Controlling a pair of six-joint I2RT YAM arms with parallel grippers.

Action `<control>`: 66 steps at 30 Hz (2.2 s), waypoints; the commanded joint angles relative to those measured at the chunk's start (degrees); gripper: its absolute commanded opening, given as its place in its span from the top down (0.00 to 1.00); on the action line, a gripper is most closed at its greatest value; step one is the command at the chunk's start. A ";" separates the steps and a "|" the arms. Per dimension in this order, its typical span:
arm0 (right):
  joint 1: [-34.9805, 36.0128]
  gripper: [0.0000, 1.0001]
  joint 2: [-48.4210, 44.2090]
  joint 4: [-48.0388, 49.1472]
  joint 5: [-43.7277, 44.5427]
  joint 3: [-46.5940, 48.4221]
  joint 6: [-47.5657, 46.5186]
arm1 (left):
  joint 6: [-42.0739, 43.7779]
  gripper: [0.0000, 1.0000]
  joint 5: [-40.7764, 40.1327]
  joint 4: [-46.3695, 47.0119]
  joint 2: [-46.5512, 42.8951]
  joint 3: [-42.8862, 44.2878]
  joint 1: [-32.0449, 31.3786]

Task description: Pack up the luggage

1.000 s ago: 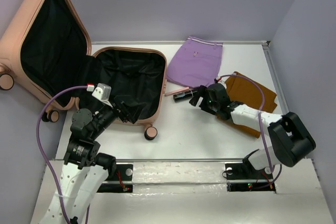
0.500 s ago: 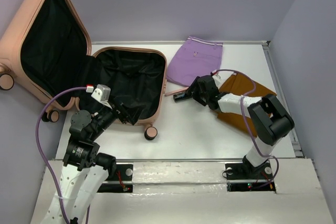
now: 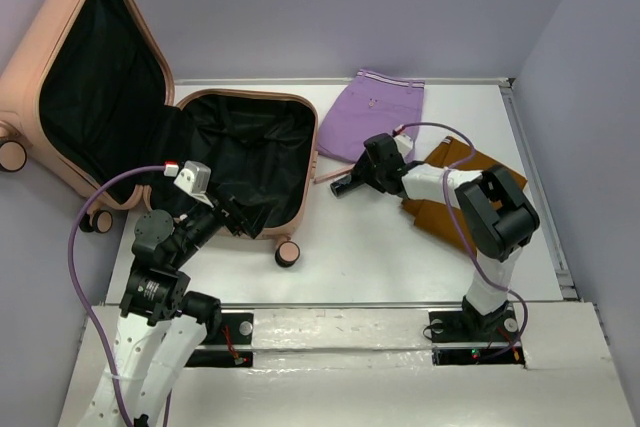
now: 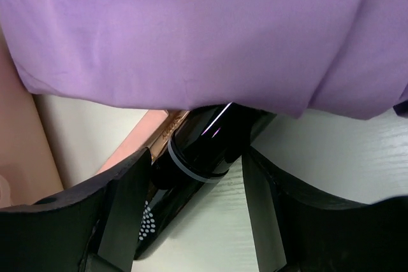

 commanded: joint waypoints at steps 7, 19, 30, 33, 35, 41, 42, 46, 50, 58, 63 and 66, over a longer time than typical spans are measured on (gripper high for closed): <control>0.84 0.39 3.07 -14.51 6.32 8.90 -10.83 | 0.83 0.01 1.63 2.67 -1.56 0.33 -0.26; 3.21 0.30 0.97 -19.36 7.20 6.21 -14.08 | 0.65 0.01 1.89 2.84 -1.39 0.16 -0.34; 3.74 0.73 -8.51 -19.28 9.04 -0.92 -15.23 | 0.57 0.01 1.80 3.02 -1.56 0.07 -0.26; 3.74 0.76 -16.66 -19.28 10.01 -2.85 -15.75 | 0.56 0.01 1.80 3.02 -1.47 0.07 -0.26; 4.44 0.77 -20.20 -19.19 10.27 -3.29 -16.28 | 0.39 0.01 1.80 3.02 -1.30 0.07 -0.26; 10.32 0.78 -27.95 -12.43 4.04 -0.32 -19.27 | 0.04 0.01 0.57 2.84 -1.30 0.07 -0.26; 11.29 0.77 -27.34 -10.85 2.03 1.09 -19.97 | 0.04 0.01 0.22 2.76 -1.30 0.07 -0.26; 16.47 0.77 -21.82 -6.99 -0.96 10.83 -22.25 | 0.04 0.01 -1.09 2.23 -1.82 0.33 -0.17; 19.29 0.76 -13.46 -2.67 -5.63 20.15 -22.35 | 0.21 0.01 -4.60 0.74 -2.44 0.95 -0.08; 21.58 0.69 7.02 -1.87 -8.19 41.32 -21.03 | 0.12 0.01 -10.06 -1.46 -3.14 1.83 0.01; 21.58 0.40 16.69 -3.54 -8.27 50.74 -20.50 | 0.04 0.01 -10.76 -1.46 -2.88 2.27 0.01; 21.58 0.18 18.02 -6.17 -9.76 54.44 -20.85 | 0.12 0.01 -11.20 -1.03 -2.18 2.62 0.01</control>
